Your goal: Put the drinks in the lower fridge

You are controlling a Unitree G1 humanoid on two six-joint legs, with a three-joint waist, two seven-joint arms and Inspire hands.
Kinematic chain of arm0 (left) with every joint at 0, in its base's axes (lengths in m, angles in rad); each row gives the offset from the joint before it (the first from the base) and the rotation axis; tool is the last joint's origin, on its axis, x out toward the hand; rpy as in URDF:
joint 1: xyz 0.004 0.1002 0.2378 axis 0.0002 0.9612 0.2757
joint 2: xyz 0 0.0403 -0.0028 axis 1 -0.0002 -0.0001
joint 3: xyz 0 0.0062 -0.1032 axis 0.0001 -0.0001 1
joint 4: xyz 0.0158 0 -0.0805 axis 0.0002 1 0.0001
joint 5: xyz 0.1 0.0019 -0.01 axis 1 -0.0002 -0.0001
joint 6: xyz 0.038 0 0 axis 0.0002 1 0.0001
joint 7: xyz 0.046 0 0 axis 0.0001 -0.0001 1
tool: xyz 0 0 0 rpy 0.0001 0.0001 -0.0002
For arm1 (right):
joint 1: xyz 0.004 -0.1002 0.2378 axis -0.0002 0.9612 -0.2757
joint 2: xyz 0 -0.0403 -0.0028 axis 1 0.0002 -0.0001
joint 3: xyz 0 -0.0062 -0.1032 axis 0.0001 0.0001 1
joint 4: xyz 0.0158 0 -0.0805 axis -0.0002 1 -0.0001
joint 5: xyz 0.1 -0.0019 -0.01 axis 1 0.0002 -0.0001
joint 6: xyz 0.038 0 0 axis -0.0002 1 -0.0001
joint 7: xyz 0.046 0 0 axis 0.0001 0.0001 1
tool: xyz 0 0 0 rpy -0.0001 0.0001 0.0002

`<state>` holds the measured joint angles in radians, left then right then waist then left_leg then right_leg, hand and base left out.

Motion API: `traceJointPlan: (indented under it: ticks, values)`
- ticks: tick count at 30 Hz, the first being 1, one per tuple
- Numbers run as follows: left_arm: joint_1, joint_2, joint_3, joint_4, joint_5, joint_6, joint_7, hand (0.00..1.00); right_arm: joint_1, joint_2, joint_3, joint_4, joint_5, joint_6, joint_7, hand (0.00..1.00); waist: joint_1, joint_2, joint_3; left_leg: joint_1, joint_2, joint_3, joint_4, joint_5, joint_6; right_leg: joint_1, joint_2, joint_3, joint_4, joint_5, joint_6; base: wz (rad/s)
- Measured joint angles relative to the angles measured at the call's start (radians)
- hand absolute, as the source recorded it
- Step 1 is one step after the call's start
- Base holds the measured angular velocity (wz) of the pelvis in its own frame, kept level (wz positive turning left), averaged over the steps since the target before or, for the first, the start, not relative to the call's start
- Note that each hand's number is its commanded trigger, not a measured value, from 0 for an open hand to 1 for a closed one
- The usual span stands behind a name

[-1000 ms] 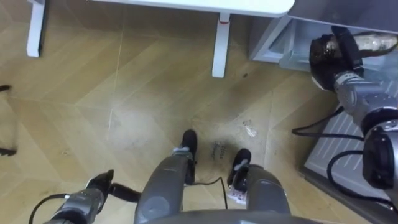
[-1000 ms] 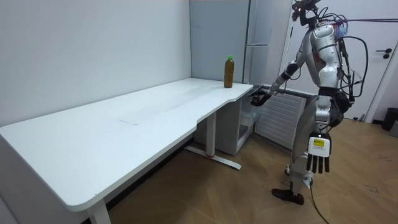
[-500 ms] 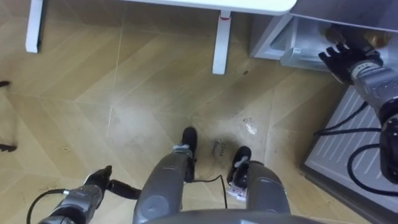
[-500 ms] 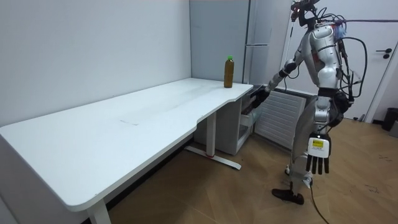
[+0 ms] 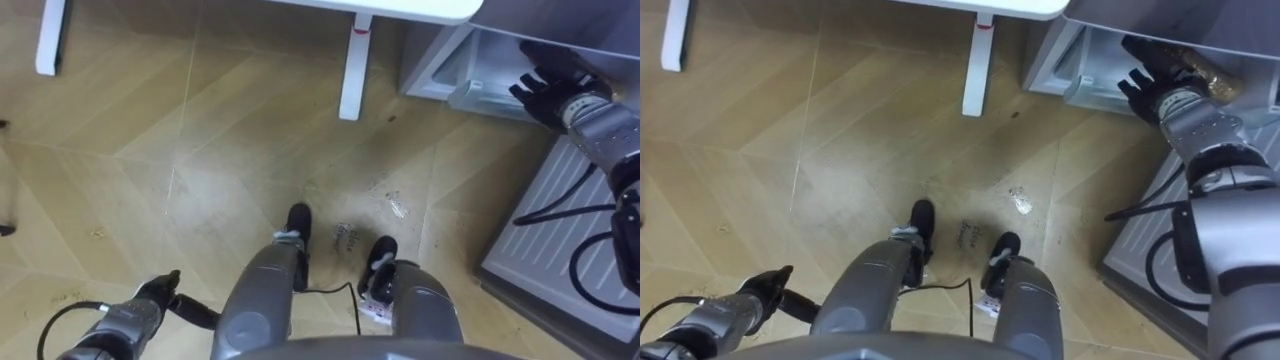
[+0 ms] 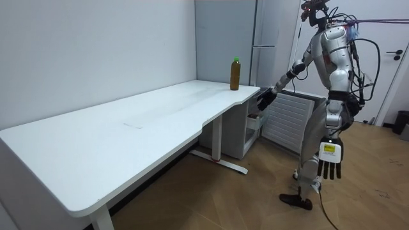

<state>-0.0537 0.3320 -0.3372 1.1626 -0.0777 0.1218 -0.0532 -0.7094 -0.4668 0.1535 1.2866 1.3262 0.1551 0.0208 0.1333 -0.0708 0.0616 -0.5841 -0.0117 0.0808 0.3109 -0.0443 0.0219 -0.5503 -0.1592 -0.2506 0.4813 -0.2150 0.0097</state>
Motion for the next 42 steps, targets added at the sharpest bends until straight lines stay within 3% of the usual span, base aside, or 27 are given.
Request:
traceJointPlan:
  ticks: [8,11,16,18,22,26,29,31,39,42]
  values:
    - [0.001,0.000,0.010,-0.001,0.000,0.001,0.001,0.00,0.001,-0.002,0.000,0.007,-0.002,0.011,0.009,0.00,-0.001,0.006,-0.0030,0.002,0.002,-0.006,0.011,0.000,0.000,0.015,0.004,-0.008,-0.003,0.003,-0.001,0.01]
    - [0.002,0.000,0.010,0.000,0.002,0.002,0.002,0.00,0.004,-0.012,0.000,0.024,-0.043,0.011,0.034,0.00,-0.003,0.022,-0.0049,0.010,0.002,-0.022,0.013,0.000,0.000,0.038,0.007,-0.022,-0.019,0.007,0.000,0.12]
    - [0.013,-0.003,0.024,0.000,0.001,0.002,-0.006,0.00,0.055,-0.030,-0.001,0.035,-0.118,0.008,0.127,0.00,0.008,0.060,-0.0216,0.071,0.011,-0.030,-0.017,0.000,-0.001,0.123,0.032,-0.031,-0.103,0.030,0.005,0.00]
    - [0.013,-0.003,0.041,0.001,0.004,0.001,-0.017,0.00,0.076,-0.030,-0.015,0.034,-0.127,0.008,0.162,0.00,0.004,0.065,-0.0247,0.094,0.009,-0.035,-0.033,0.002,-0.004,0.147,0.033,-0.037,-0.111,0.031,0.005,0.07]
    - [0.024,-0.003,0.113,-0.006,0.005,-0.001,-0.029,0.00,0.195,-0.029,-0.037,0.034,-0.163,0.000,0.255,0.00,-0.018,0.064,-0.0279,0.168,0.007,-0.061,-0.059,0.001,-0.011,0.254,0.043,-0.076,-0.184,0.034,0.007,0.21]
    - [0.031,-0.007,0.142,-0.008,0.003,-0.014,-0.025,0.00,0.335,-0.022,-0.059,0.030,-0.239,-0.002,0.308,0.00,-0.032,0.061,-0.0329,0.219,0.004,-0.064,-0.075,-0.002,-0.014,0.328,0.050,-0.094,-0.229,0.039,0.013,0.14]
    - [0.033,-0.008,0.160,-0.003,0.003,-0.030,-0.017,0.00,0.450,0.018,-0.059,0.048,-0.308,-0.001,0.329,0.00,-0.048,0.048,-0.0424,0.253,0.007,-0.039,-0.085,-0.004,-0.014,0.369,0.055,-0.099,-0.253,0.039,0.013,0.04]
    - [0.057,-0.020,0.185,-0.001,0.005,-0.050,-0.016,0.00,0.524,0.048,-0.059,0.055,-0.360,0.001,0.344,0.00,-0.049,0.039,-0.0467,0.306,0.010,-0.023,-0.108,-0.009,-0.019,0.401,0.058,-0.080,-0.271,0.040,0.013,-0.27]
    - [0.140,-0.035,0.286,-0.006,0.008,-0.061,0.005,0.00,0.626,0.061,-0.119,0.054,-0.412,0.009,0.373,0.00,-0.077,0.021,-0.0617,0.412,0.028,0.007,-0.112,-0.046,-0.030,0.505,0.078,-0.051,-0.312,0.040,0.011,-0.15]
    - [0.153,-0.041,0.306,-0.006,0.009,-0.061,0.005,0.00,0.659,0.075,-0.135,0.040,-0.458,0.008,0.383,0.00,-0.080,0.017,-0.0617,0.429,0.031,0.008,-0.105,-0.054,-0.032,0.526,0.081,-0.051,-0.316,0.039,0.010,0.00]
